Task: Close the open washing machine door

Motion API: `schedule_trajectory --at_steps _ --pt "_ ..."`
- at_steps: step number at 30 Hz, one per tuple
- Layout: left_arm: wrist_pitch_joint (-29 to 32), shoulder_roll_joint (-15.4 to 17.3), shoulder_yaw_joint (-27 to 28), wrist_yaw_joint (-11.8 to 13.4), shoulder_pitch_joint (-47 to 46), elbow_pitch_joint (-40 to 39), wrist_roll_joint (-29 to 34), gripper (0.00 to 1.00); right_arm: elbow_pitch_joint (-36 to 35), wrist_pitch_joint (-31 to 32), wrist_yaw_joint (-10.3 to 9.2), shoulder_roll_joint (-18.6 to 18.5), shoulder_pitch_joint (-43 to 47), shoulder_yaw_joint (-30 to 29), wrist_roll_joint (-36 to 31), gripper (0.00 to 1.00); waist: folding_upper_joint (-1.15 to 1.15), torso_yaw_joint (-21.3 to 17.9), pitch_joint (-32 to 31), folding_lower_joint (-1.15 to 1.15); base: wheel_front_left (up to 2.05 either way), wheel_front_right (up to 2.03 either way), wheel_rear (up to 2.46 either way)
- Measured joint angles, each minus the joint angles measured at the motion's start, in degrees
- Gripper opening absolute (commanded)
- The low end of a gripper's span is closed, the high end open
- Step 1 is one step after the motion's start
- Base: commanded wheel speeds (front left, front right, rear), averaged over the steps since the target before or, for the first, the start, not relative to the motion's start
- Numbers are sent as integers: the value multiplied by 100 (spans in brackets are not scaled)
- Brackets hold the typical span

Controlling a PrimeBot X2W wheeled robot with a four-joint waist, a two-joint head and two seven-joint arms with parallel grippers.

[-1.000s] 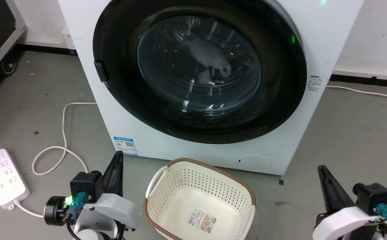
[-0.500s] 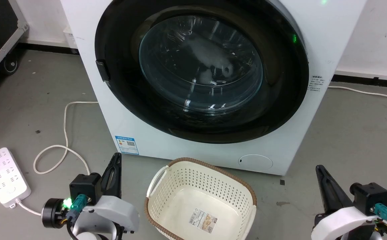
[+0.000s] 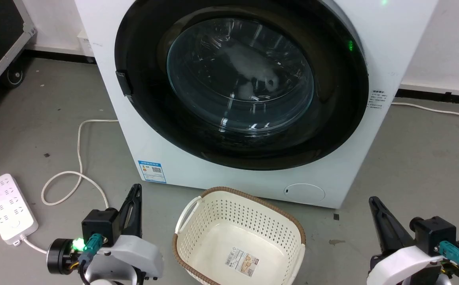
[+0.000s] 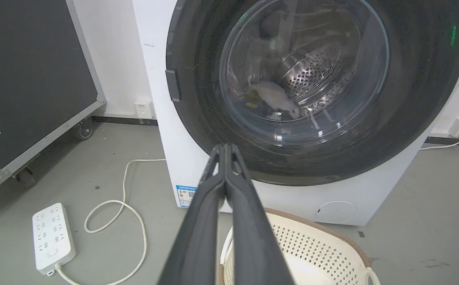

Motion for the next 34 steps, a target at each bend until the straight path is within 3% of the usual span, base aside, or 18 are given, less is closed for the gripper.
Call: schedule_trajectory --at_steps 34 --pt "252 -338 532 -200 326 -349 695 0 -81 54 0 0 -3 116 -287 0 0 83 19 0 0 0 0"
